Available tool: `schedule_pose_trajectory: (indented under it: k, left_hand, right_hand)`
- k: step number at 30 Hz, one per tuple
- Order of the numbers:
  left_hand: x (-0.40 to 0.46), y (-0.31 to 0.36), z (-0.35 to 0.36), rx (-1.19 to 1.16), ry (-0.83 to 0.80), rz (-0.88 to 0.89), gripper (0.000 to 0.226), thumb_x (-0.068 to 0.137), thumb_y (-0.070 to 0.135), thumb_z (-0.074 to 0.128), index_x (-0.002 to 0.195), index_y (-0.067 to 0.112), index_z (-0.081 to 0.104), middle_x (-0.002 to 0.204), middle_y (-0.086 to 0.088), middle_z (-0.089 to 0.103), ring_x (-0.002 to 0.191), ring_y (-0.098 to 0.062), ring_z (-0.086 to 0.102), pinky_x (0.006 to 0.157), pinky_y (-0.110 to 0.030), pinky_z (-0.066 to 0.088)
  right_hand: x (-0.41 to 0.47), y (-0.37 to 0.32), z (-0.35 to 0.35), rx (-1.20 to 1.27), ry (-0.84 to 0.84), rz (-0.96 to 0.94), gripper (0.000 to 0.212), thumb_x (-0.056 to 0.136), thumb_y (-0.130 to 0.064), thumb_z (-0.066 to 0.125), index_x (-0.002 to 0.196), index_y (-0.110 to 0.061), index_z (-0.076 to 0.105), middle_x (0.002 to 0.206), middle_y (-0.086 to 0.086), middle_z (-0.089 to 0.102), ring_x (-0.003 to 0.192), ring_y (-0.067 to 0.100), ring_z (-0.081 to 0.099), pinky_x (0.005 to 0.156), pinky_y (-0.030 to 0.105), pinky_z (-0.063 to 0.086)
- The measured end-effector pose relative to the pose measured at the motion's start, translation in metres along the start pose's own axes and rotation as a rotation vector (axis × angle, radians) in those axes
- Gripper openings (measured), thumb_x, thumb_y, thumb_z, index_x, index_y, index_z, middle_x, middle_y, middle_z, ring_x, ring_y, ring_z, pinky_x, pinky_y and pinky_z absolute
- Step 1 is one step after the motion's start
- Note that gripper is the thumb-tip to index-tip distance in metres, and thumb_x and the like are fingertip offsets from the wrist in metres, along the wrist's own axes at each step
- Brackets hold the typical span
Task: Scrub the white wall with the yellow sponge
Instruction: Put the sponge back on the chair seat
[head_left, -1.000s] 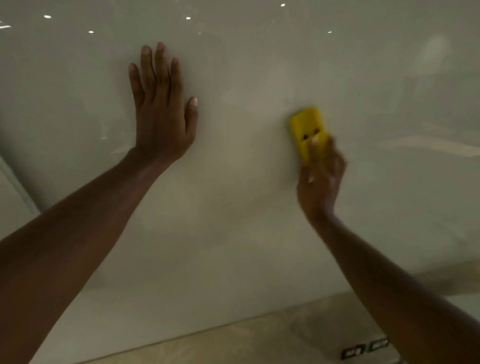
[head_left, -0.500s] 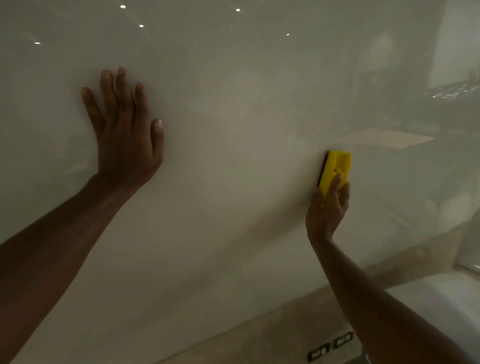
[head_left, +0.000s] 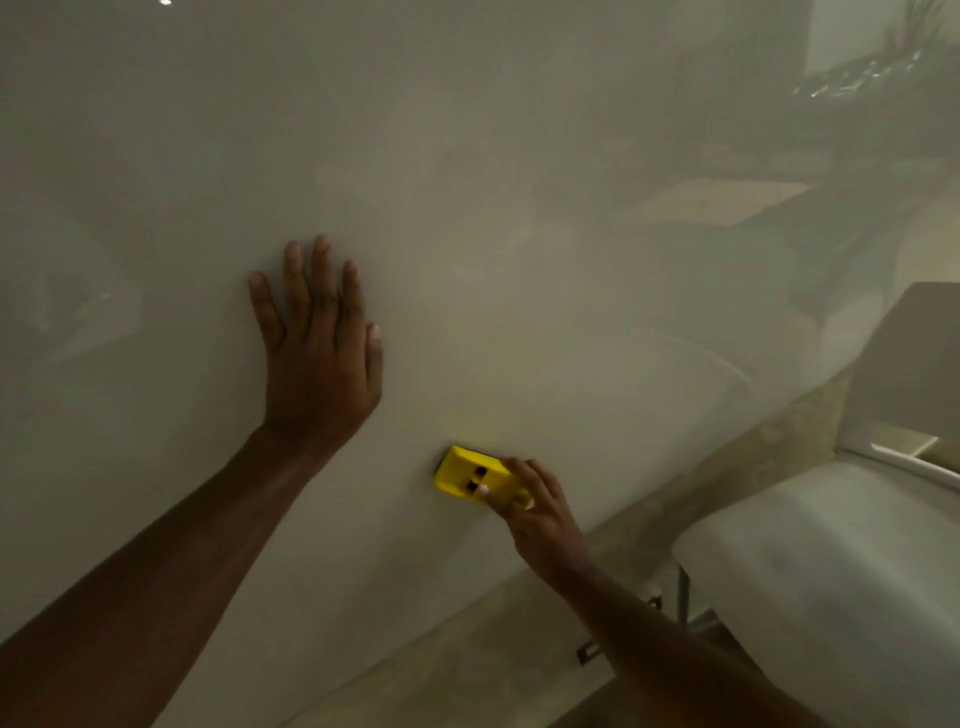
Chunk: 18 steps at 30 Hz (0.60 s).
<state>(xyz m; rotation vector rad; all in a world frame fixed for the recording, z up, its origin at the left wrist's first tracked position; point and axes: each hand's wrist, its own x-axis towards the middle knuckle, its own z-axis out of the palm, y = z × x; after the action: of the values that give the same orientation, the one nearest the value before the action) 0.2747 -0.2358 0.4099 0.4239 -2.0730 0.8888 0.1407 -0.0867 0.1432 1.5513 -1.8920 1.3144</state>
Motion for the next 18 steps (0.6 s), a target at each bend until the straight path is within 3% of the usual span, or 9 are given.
schedule_pose_trajectory:
  k: [3,5,7,9,11,13,15,18]
  left_hand:
    - [-0.010,0.037,0.019,-0.048,-0.039,0.038,0.058,0.105,0.019,0.042,0.155,-0.006,0.028,0.164,-0.032,0.023,0.152,-0.052,0.015,0.123,-0.067,-0.003]
    - [-0.020,0.068,0.034,-0.101,-0.088,0.061,0.059,0.103,0.016,0.045,0.154,-0.007,0.028,0.164,-0.032,0.024,0.152,-0.053,0.016,0.123,-0.068,-0.001]
    - [-0.031,0.100,0.049,-0.164,-0.129,0.083,0.060,0.101,0.014,0.048,0.154,-0.007,0.029,0.164,-0.032,0.024,0.152,-0.053,0.016,0.124,-0.067,0.001]
    - [-0.042,0.136,0.064,-0.234,-0.176,0.114,0.061,0.099,0.014,0.049,0.153,-0.008,0.029,0.164,-0.031,0.022,0.153,-0.052,0.016,0.125,-0.067,0.002]
    - [-0.055,0.172,0.078,-0.309,-0.244,0.140,0.063,0.098,0.015,0.049,0.153,-0.008,0.029,0.165,-0.031,0.021,0.154,-0.051,0.013,0.125,-0.067,0.005]
    - [-0.067,0.208,0.090,-0.378,-0.334,0.163,0.066,0.096,0.017,0.050,0.153,-0.009,0.030,0.165,-0.031,0.021,0.155,-0.050,0.012,0.125,-0.066,0.007]
    - [-0.079,0.243,0.100,-0.436,-0.431,0.187,0.068,0.094,0.019,0.051,0.153,-0.009,0.032,0.165,-0.030,0.022,0.155,-0.049,0.013,0.126,-0.065,0.008]
    - [-0.096,0.292,0.113,-0.521,-0.589,0.217,0.069,0.092,0.023,0.055,0.151,-0.008,0.036,0.164,-0.030,0.026,0.154,-0.048,0.017,0.126,-0.065,0.012]
  right_hand:
    - [-0.042,0.052,-0.029,-0.023,-0.081,0.195,0.050,0.076,0.011,0.075,0.118,-0.015,0.072,0.122,0.028,0.063,0.107,0.050,0.061,0.091,0.051,0.055]
    - [-0.077,0.083,-0.053,-0.001,-0.145,0.363,0.062,0.065,0.022,0.076,0.119,-0.008,0.070,0.111,0.031,0.065,0.097,0.052,0.065,0.081,0.053,0.057]
    - [-0.107,0.110,-0.075,0.002,-0.238,0.478,0.069,0.068,0.020,0.071,0.129,-0.012,0.064,0.105,0.030,0.066,0.090,0.049,0.065,0.077,0.050,0.056]
    - [-0.135,0.133,-0.094,-0.083,-0.340,0.588,0.060,0.086,0.002,0.063,0.139,-0.025,0.055,0.135,0.023,0.056,0.126,0.042,0.052,0.107,0.051,0.041]
    - [-0.157,0.149,-0.108,-0.151,-0.407,0.687,0.051,0.095,-0.013,0.054,0.143,-0.031,0.049,0.152,0.010,0.042,0.143,0.028,0.034,0.120,0.041,0.024]
    - [-0.167,0.160,-0.123,-0.197,-0.404,0.714,0.051,0.094,-0.013,0.055,0.142,-0.030,0.051,0.139,0.017,0.052,0.128,0.034,0.049,0.107,0.046,0.041]
    - [-0.174,0.168,-0.140,-0.223,-0.411,0.675,0.053,0.090,-0.009,0.062,0.140,-0.025,0.054,0.113,0.018,0.061,0.097,0.036,0.061,0.079,0.042,0.052]
    - [-0.188,0.181,-0.160,-0.273,-0.413,0.703,0.056,0.089,-0.009,0.066,0.142,-0.023,0.052,0.109,0.015,0.062,0.087,0.032,0.060,0.071,0.043,0.054]
